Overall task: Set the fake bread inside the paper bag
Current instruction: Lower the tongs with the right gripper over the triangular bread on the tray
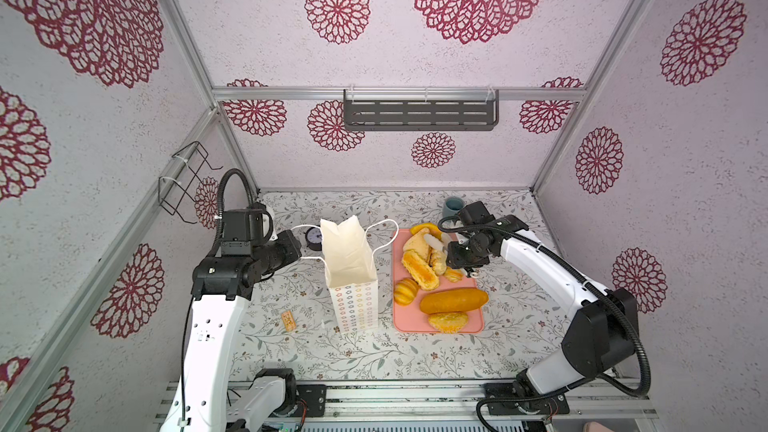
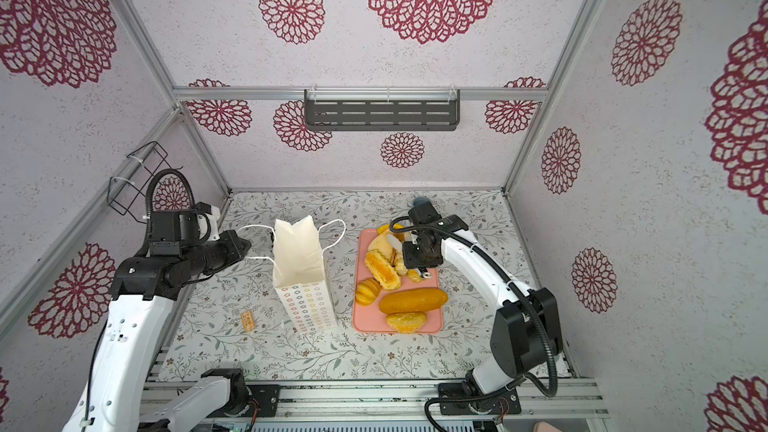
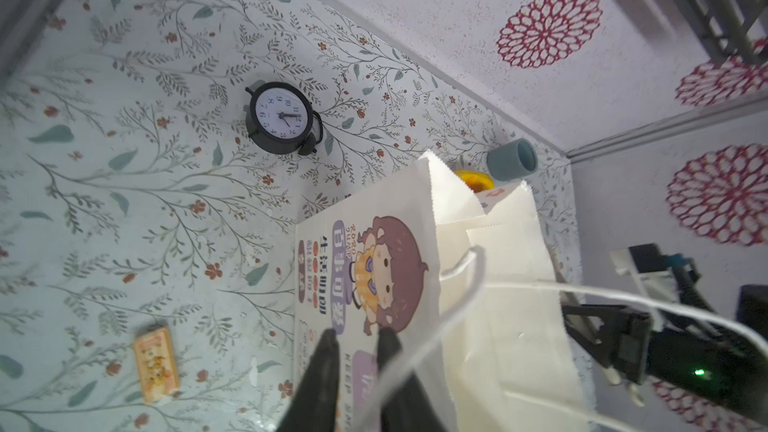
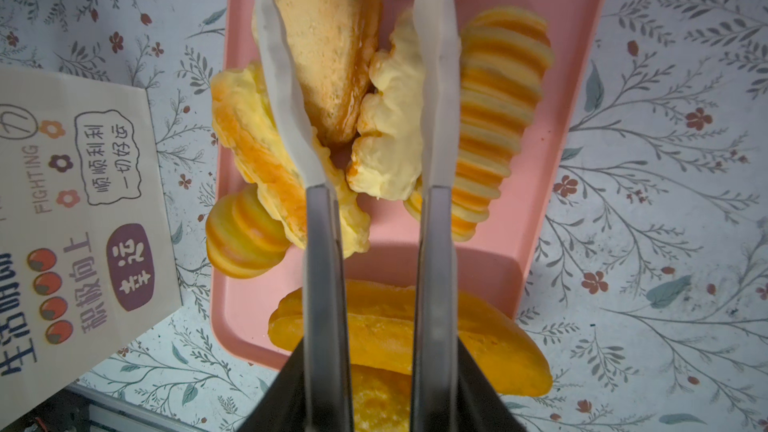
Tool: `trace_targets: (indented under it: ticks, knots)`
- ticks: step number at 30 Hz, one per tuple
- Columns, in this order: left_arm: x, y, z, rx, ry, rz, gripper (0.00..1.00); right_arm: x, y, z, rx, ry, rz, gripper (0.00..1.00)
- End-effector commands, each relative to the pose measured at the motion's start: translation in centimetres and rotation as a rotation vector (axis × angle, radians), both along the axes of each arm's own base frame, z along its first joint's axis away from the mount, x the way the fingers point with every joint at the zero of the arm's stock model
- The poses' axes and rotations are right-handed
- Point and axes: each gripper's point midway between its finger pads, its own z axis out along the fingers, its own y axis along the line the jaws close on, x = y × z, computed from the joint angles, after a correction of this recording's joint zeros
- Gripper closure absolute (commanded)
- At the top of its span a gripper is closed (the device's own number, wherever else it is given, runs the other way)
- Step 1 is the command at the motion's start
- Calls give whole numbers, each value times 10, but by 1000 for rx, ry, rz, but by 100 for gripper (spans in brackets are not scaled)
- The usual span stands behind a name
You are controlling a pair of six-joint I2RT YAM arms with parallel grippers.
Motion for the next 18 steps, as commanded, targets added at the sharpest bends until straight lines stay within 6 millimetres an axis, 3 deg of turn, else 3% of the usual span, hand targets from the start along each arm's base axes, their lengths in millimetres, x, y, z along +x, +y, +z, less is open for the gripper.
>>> trace_targets:
  ticks: [1, 3, 6, 18]
  knots:
    - [0, 1, 3, 5, -8, -23, 34, 16, 3, 21, 29, -58, 12, 53]
    - [-1, 2, 4, 2, -10, -19, 17, 20, 3, 22, 28, -55, 10, 50]
    - [-4, 3, 6, 3, -19, -12, 9, 25, 3, 20, 26, -44, 12, 48]
    - [-18, -1, 5, -61, -45, 8, 5, 46, 11, 12, 60, 18, 23, 46]
